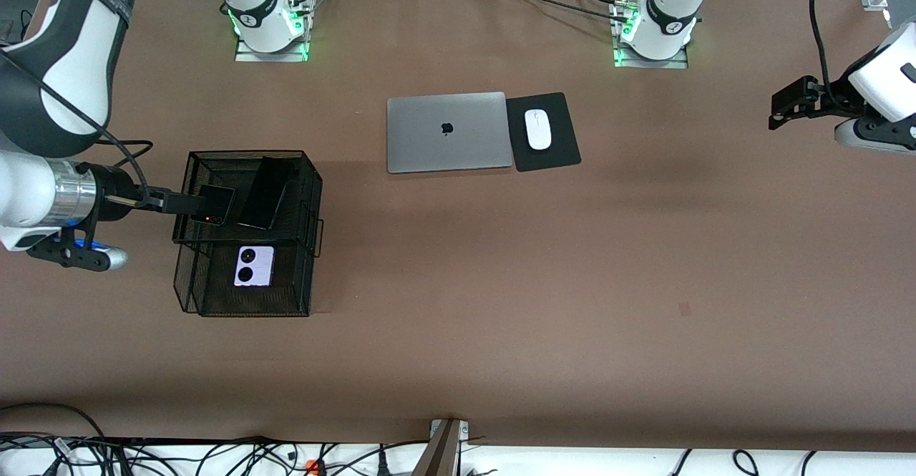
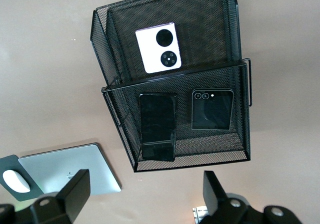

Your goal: Place phones with both arms

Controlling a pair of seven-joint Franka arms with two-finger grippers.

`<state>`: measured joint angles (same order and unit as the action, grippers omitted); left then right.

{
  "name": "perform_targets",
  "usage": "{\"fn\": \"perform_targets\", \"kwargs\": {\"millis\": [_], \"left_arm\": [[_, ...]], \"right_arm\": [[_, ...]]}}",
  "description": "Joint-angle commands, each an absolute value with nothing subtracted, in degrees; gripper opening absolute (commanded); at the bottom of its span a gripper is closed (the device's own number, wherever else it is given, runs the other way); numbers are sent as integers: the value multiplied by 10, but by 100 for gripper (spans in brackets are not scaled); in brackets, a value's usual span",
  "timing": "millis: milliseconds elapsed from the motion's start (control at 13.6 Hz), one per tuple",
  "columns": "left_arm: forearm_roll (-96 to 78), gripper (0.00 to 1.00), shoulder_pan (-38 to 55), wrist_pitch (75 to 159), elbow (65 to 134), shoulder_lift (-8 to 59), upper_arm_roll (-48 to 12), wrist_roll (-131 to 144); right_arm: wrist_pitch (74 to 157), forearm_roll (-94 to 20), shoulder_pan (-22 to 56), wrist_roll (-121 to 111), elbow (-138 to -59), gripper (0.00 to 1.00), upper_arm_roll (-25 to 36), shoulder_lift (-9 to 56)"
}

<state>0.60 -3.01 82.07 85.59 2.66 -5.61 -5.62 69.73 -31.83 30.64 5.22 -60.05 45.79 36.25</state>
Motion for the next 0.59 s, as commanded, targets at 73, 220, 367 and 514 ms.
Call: {"fn": "perform_targets", "kwargs": {"millis": [73,220,367,514], "left_arm": [[14,100,-29,816,860,18,-58,-68],[13,100,-25,816,860,18,-67,-67],[13,100,-26,815,860,18,-82,-60],[13,100,-26,815,860,18,-82,-60]], "right_arm": [[669,-307,234,61,-557,100,392,356],[668,-219,163,66,-545,100,265,327],[678,-84,60,67,-547,100,73,299],[699,-12,11,67,-557,100,-18,280]]}}
